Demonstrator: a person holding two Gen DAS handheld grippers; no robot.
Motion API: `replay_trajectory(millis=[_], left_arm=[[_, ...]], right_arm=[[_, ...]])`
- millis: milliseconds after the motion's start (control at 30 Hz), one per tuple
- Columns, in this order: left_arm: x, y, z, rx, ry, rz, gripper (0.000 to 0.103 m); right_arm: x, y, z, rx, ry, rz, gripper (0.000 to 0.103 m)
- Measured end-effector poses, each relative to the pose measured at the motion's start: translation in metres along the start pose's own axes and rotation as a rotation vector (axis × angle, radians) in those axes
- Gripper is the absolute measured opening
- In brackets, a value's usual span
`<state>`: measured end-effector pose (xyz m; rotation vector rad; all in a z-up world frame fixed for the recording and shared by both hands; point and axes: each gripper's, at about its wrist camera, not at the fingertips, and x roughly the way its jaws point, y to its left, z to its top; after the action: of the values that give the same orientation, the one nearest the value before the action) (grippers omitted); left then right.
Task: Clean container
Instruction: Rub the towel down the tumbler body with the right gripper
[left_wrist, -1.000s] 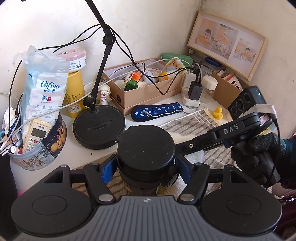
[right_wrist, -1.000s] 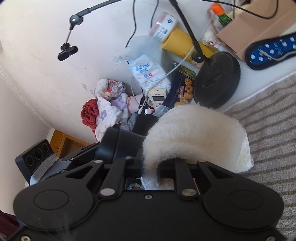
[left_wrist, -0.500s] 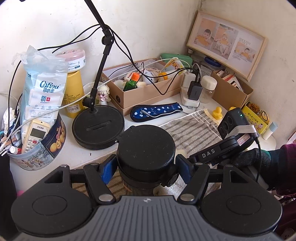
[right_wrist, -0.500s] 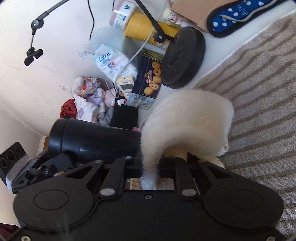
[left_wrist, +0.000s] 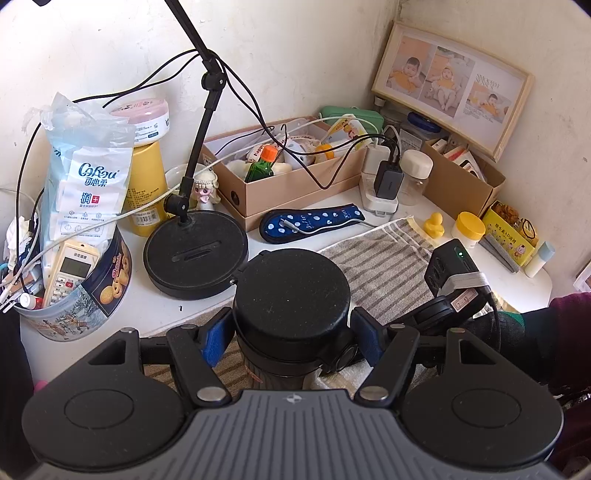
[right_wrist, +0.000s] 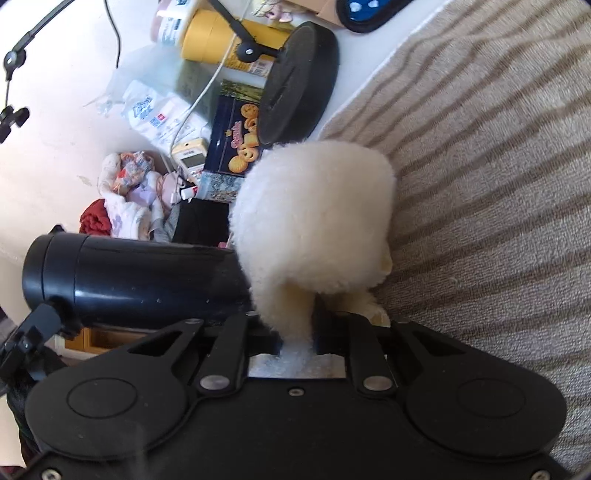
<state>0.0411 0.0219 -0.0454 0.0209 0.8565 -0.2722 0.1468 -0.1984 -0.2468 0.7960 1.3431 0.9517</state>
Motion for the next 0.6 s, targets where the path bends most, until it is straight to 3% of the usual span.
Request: replay_trajectory(millis=[200, 400, 600], left_arm=[[0.0, 0.001, 0.0, 0.002, 0.0, 0.0, 0.068], [-0.002, -0.006, -0.001, 0.002, 0.0, 0.008, 0.068], [-0.002, -0.005, -0.002, 0.007, 0.003, 0.019, 0.068]], right_arm=[[-0.008, 0.005, -0.005, 0.01, -0.01, 0.116, 0.013], [-0.022, 0.008, -0.009, 0.09, -0.065, 0.295, 0.013], [-0.032, 0.034, -0.008, 0.046, -0.083, 0.379, 0.013]])
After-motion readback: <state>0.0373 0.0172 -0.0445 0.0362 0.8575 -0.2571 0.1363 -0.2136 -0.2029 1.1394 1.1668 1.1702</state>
